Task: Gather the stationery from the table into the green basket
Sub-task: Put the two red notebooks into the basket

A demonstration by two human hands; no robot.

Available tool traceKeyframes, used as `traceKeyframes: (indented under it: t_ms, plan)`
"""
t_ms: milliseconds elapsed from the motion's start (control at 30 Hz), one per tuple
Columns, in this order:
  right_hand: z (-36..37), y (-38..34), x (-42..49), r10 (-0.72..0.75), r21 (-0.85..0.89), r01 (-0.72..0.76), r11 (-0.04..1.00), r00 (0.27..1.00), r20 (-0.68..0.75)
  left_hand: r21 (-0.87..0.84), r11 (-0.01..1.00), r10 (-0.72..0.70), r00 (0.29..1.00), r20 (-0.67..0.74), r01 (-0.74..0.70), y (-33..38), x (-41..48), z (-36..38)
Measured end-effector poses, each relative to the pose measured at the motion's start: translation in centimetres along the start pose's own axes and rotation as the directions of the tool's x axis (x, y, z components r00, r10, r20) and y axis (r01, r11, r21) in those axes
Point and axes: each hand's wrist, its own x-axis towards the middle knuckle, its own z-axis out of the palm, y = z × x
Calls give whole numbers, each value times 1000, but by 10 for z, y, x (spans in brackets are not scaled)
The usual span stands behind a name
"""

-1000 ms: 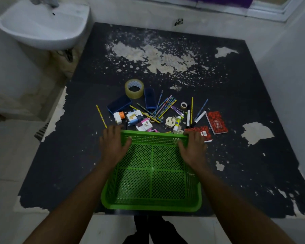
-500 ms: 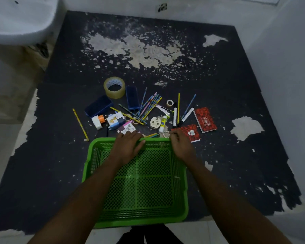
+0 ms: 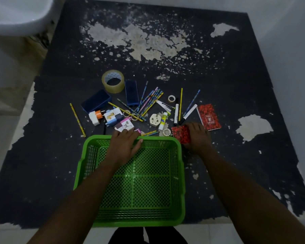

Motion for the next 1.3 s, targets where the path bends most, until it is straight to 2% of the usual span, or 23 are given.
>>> traceKeyframes:
  t_ms: [100,200,333,433,500,567,633,700,767,867,933,1000,1067,1167,1233,1300]
  plan:
    - [-2,2,-1,16,-98,-15,995,1000,8,-14,1000,-13,1000,12,14,1,-1,-1]
    - [-5,1,-6,69,-69,-68,995,998,11,-115,993,-13,999,32,16,0,1,-6]
    - [-14,-5,-22,193,241,-160,957,974,-121,-463,886,-21,998,51,43,-12,6,-24]
    - [-36,-24,-34,398,514,-214,831,873,-281,-503,863,-72,997,-29,48,-38,1,-37]
    - [-59,-50,-41,469,681,-112,724,804,-366,-481,871,-160,983,-85,100,-62,-9,-44]
    - [-80,-87,-54,430,781,22,625,825,-367,-519,834,-280,954,-104,188,-84,-23,-47]
    - [-86,-130,-69,284,857,79,509,925,-253,-590,765,-373,925,-78,259,-100,-35,-46]
    - [-73,-168,-83,48,890,22,455,998,-49,-640,709,-402,915,-23,295,-106,-43,-42]
    - [-36,-198,-92,-100,917,-137,374,977,187,-651,693,-380,924,35,310,-106,-49,-36]
    - [21,-232,-101,-125,866,-421,270,876,465,-665,687,-365,930,36,295,-103,-55,-25]
    - [45,-250,-102,-92,846,-474,242,857,507,-681,669,-387,922,22,297,-100,-56,-21]
    - [57,-265,-98,-43,859,-467,208,873,485,-677,679,-384,923,1,283,-100,-58,-19]
    - [60,-281,-92,-10,864,-436,252,892,452,-681,677,-377,926,3,278,-100,-59,-18]
    - [63,-298,-86,53,814,-356,458,926,374,-697,663,-370,929,12,273,-101,-59,-19]
    - [55,-301,-92,92,779,-267,568,961,262,-703,656,-374,927,12,273,-100,-58,-19]
    - [48,-299,-100,50,718,-123,685,991,122,-706,655,-374,927,8,270,-100,-58,-19]
